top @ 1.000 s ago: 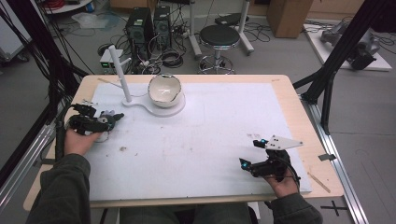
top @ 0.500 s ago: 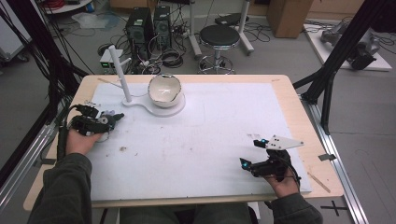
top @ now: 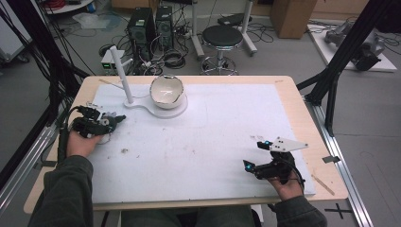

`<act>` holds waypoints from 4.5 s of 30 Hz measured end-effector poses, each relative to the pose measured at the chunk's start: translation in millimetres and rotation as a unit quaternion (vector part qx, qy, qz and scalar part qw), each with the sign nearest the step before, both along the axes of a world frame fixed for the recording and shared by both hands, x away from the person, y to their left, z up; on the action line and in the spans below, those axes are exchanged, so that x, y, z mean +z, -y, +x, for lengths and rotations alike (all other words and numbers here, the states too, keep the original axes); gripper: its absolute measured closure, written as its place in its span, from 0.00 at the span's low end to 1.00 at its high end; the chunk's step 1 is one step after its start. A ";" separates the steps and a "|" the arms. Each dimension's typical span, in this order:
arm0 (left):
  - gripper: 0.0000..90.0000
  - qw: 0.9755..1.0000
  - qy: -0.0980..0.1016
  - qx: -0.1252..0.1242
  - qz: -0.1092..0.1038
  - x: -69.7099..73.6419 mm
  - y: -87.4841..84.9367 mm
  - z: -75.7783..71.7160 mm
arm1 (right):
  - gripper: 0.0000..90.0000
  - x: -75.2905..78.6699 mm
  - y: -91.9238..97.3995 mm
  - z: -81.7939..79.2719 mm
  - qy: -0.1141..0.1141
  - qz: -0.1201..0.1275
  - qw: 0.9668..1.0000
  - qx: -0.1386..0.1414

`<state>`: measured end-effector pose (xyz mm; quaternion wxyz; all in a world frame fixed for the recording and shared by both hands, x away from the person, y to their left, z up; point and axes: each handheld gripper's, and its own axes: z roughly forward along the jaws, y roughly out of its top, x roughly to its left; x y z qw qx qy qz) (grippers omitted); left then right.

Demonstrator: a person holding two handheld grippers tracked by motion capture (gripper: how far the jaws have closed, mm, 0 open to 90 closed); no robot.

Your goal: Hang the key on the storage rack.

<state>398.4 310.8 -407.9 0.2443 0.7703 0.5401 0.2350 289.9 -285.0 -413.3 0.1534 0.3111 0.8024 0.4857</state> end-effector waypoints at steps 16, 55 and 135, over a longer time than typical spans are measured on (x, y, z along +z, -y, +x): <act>0.57 0.998 0.028 -0.018 -0.054 19.0 -9.4 -14.3 | 0.08 0.2 -0.5 -0.2 -0.001 0.001 1.000 0.001; 0.57 0.991 0.094 -0.063 -0.078 97.6 -8.0 -35.0 | 0.08 1.6 -0.2 -0.4 0.007 0.003 1.000 0.001; 0.57 0.990 0.112 -0.013 -0.079 121.1 8.2 30.2 | 0.08 1.8 1.2 4.8 0.012 0.017 1.000 0.005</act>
